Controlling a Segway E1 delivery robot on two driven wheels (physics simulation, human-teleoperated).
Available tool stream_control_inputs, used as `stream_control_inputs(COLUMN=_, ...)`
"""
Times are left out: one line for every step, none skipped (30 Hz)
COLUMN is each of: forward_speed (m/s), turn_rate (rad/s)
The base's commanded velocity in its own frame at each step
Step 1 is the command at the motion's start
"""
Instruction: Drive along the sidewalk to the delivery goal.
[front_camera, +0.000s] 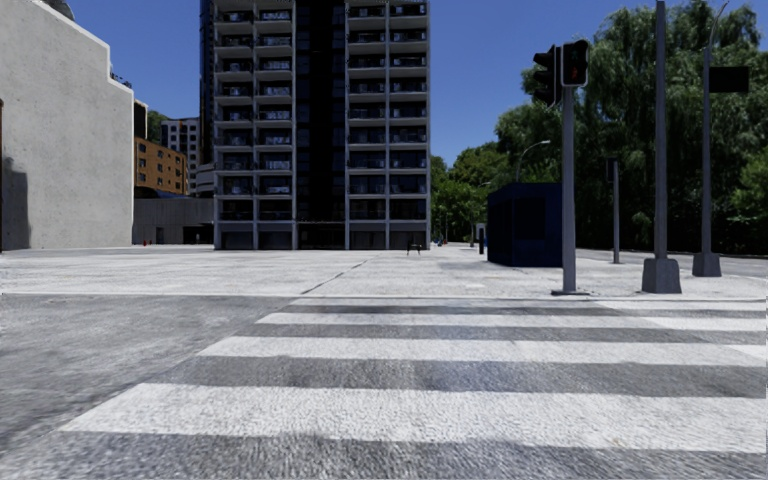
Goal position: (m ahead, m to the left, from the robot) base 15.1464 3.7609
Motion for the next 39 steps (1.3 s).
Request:
stream_control_inputs(forward_speed=2.00, turn_rate=0.39)
stream_control_inputs(forward_speed=2.00, turn_rate=0.39)
stream_control_inputs(forward_speed=2.00, turn_rate=0.21)
stream_control_inputs(forward_speed=2.00, turn_rate=0.02)
stream_control_inputs(forward_speed=2.00, turn_rate=0.00)
stream_control_inputs(forward_speed=2.00, turn_rate=0.00)
stream_control_inputs(forward_speed=2.00, turn_rate=0.00)
stream_control_inputs(forward_speed=2.00, turn_rate=0.00)
stream_control_inputs(forward_speed=2.00, turn_rate=0.00)
stream_control_inputs(forward_speed=2.00, turn_rate=0.00)
stream_control_inputs(forward_speed=2.00, turn_rate=0.00)
stream_control_inputs(forward_speed=2.00, turn_rate=0.00)
stream_control_inputs(forward_speed=2.00, turn_rate=0.00)
stream_control_inputs(forward_speed=2.00, turn_rate=0.00)
stream_control_inputs(forward_speed=2.00, turn_rate=0.00)
stream_control_inputs(forward_speed=2.00, turn_rate=0.00)
stream_control_inputs(forward_speed=2.00, turn_rate=0.00)
stream_control_inputs(forward_speed=2.00, turn_rate=0.00)
stream_control_inputs(forward_speed=2.00, turn_rate=0.00)
stream_control_inputs(forward_speed=2.00, turn_rate=0.00)
stream_control_inputs(forward_speed=2.00, turn_rate=0.00)
stream_control_inputs(forward_speed=2.00, turn_rate=0.00)
stream_control_inputs(forward_speed=2.00, turn_rate=0.00)
stream_control_inputs(forward_speed=2.00, turn_rate=0.00)
stream_control_inputs(forward_speed=2.00, turn_rate=0.00)
stream_control_inputs(forward_speed=2.00, turn_rate=0.00)
stream_control_inputs(forward_speed=2.00, turn_rate=0.00)
stream_control_inputs(forward_speed=2.00, turn_rate=0.00)
stream_control_inputs(forward_speed=2.00, turn_rate=0.00)
stream_control_inputs(forward_speed=2.00, turn_rate=0.00)
stream_control_inputs(forward_speed=2.00, turn_rate=0.00)
stream_control_inputs(forward_speed=2.00, turn_rate=0.00)
stream_control_inputs(forward_speed=2.00, turn_rate=0.00)
stream_control_inputs(forward_speed=2.00, turn_rate=0.00)
stream_control_inputs(forward_speed=2.00, turn_rate=0.00)
stream_control_inputs(forward_speed=2.00, turn_rate=0.00)
stream_control_inputs(forward_speed=2.00, turn_rate=0.00)
stream_control_inputs(forward_speed=2.00, turn_rate=0.00)
stream_control_inputs(forward_speed=2.00, turn_rate=0.00)
